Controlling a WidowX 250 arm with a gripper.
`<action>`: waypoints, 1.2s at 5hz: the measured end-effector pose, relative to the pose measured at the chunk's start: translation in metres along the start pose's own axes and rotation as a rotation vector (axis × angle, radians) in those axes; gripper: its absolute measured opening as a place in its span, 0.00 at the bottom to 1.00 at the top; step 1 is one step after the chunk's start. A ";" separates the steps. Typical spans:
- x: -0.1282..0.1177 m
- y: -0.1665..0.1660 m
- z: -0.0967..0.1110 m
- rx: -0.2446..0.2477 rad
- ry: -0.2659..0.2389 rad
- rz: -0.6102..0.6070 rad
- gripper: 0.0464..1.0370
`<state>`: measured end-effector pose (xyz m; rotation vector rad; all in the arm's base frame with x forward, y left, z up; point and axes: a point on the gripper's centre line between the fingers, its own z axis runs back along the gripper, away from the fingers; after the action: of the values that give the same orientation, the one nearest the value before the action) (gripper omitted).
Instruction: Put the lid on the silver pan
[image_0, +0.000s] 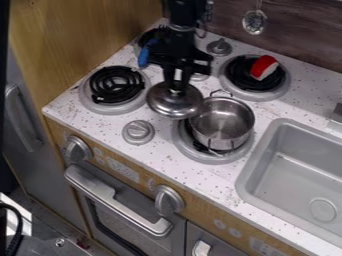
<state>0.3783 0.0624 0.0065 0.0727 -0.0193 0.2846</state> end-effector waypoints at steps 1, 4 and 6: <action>-0.013 -0.039 -0.001 -0.028 0.001 -0.074 0.21; -0.025 -0.080 0.002 -0.053 -0.002 -0.154 0.21; -0.025 -0.071 -0.001 -0.033 0.014 -0.129 0.54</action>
<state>0.3749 -0.0128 0.0002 0.0387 -0.0055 0.1554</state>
